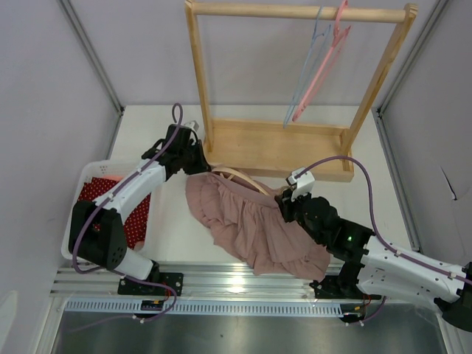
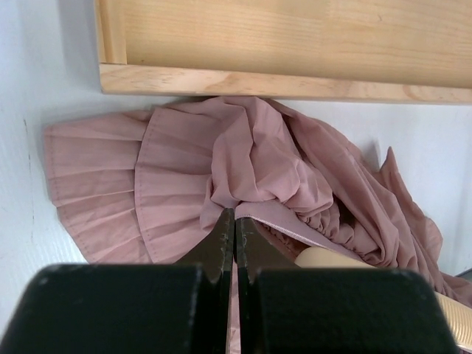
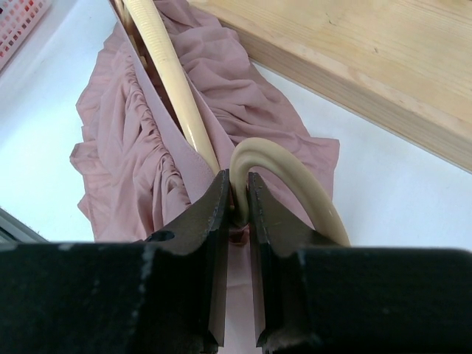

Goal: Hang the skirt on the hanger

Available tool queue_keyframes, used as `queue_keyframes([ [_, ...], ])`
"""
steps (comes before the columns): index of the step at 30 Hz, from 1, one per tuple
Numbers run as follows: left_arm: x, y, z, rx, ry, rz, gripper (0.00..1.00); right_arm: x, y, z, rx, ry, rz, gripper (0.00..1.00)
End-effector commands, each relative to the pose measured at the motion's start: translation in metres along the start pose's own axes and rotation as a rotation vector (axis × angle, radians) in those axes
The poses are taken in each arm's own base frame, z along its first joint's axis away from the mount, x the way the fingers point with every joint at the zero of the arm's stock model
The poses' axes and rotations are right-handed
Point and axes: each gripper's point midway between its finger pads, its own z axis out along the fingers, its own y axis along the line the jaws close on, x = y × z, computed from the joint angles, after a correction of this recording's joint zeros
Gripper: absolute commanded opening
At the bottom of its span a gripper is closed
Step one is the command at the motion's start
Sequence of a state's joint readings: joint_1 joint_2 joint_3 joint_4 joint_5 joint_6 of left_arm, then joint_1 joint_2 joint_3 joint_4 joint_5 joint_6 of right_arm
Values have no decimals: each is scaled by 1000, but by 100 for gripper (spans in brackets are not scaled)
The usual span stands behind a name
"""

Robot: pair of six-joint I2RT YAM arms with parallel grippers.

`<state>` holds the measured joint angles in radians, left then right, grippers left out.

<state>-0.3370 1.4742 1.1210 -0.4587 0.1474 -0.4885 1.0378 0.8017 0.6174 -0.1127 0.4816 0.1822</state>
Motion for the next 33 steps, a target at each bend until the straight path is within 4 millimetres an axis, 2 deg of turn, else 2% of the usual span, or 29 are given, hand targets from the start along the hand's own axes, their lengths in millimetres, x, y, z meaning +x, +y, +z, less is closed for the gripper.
queue_keyframes([
  [1,-36,21,2,-71,-114,7,0,-4,-5,-5,14,-8,-34,0],
  [6,-35,21,3,-69,-112,7,0,1,-4,-2,25,14,-52,0],
  [13,-51,16,-10,-71,-149,25,0,4,-3,-1,34,32,-67,0],
  [18,-56,11,-24,-61,-168,46,0,6,-10,0,81,47,-76,0],
  [23,-58,8,-38,-58,-182,71,0,8,-8,6,105,77,-105,0],
  [29,-61,-10,-62,-33,-195,148,0,-11,5,7,108,61,-166,0],
  [30,-57,-17,-65,-28,-187,179,0,-19,14,9,99,56,-185,0],
  [33,-65,-39,-86,9,-222,215,0,-33,26,17,92,54,-234,0],
])
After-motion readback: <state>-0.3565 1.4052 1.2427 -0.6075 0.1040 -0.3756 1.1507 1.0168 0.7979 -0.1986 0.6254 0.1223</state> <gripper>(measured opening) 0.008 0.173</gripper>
